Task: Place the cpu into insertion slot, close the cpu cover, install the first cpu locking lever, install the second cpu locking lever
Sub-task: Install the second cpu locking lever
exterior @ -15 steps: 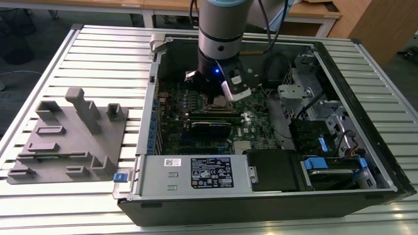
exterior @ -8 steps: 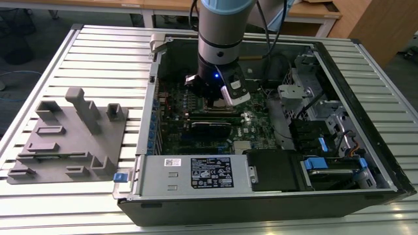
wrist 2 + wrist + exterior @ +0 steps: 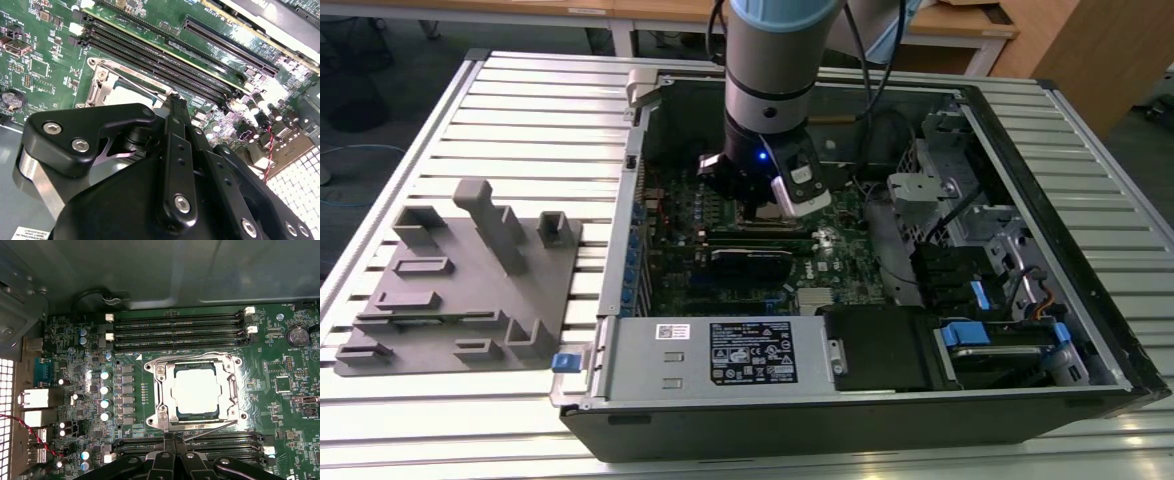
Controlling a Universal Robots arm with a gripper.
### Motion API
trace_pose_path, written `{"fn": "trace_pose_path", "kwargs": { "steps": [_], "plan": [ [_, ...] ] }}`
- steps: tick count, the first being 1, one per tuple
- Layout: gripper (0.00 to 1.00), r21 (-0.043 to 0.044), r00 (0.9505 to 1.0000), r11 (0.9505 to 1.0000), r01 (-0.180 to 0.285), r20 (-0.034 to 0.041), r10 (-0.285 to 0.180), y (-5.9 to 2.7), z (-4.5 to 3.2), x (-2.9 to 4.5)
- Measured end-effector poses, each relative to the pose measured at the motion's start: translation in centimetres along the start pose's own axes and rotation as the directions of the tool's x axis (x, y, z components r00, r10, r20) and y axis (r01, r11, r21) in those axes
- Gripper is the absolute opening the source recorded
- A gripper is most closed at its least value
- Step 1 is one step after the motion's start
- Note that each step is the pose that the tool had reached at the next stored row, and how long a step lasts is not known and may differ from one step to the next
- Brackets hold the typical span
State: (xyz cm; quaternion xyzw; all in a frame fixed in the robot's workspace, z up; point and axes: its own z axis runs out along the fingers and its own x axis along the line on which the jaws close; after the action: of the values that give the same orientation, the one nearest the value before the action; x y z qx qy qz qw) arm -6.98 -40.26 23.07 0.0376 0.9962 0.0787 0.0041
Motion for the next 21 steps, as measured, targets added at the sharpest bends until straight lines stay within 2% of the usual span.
{"fn": "trace_pose_path", "kwargs": {
  "steps": [12, 21],
  "plan": [
    [0.11, 0.0, 1.0, 1.0, 0.0, 0.0001, 0.0, -0.05, 0.32, 0.0],
    [0.11, 0.0004, 1.0, 1.0, 0.0, 0.0001, 0.0, -0.21, 1.27, 0.01]
  ]
}}
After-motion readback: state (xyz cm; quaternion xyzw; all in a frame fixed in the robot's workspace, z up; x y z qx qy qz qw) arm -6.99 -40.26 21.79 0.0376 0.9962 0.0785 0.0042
